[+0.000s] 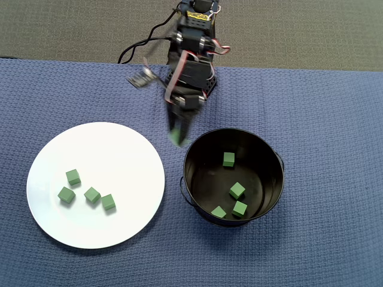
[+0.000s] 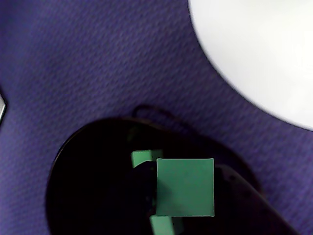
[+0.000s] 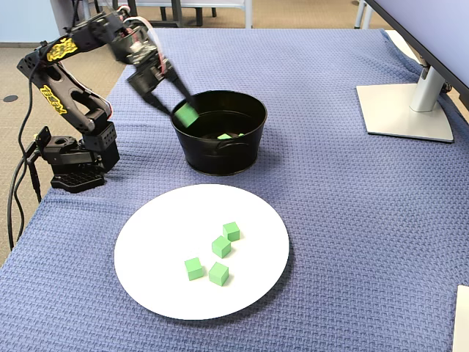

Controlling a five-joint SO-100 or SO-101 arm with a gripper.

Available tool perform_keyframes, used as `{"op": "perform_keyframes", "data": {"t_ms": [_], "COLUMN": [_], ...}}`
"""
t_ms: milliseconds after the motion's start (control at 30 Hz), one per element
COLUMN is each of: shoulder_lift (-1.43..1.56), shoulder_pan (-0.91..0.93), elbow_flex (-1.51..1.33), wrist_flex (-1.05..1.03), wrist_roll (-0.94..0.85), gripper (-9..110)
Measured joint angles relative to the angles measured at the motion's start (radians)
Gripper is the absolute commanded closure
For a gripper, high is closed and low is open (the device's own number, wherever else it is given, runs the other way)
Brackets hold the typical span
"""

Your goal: Pick up the green cubes from the white plate and place them in the black recipient

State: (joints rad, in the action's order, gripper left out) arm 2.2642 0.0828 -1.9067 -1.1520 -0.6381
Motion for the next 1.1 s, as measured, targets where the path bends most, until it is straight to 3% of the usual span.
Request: {"op": "perform_keyframes", "data": {"t_ms": [133, 167, 233, 333, 533, 733, 800, 967, 1100], "shoulder_lift": [-0.106, -0.135, -0.193, -0.222, -0.121, -0.06, -0.067, -0.149, -0.245], "shoulder_pan": [-0.186, -0.222, -0.287, -0.36, -0.302, 0.037, 0.17, 0.443, 0.526], "elbow_flex": [0.006, 0.008, 0.015, 0.017, 0.018, -0.003, -0.044, -0.192, -0.207], "wrist_flex": [0.089, 0.109, 0.126, 0.115, 0.118, 0.117, 0.184, 0.5, 0.635], "wrist_roll": [0.166, 0.19, 0.21, 0.19, 0.06, -0.213, -0.334, -0.554, -0.566], "gripper": [102, 93, 60, 54, 61, 75, 79, 101, 101]}}
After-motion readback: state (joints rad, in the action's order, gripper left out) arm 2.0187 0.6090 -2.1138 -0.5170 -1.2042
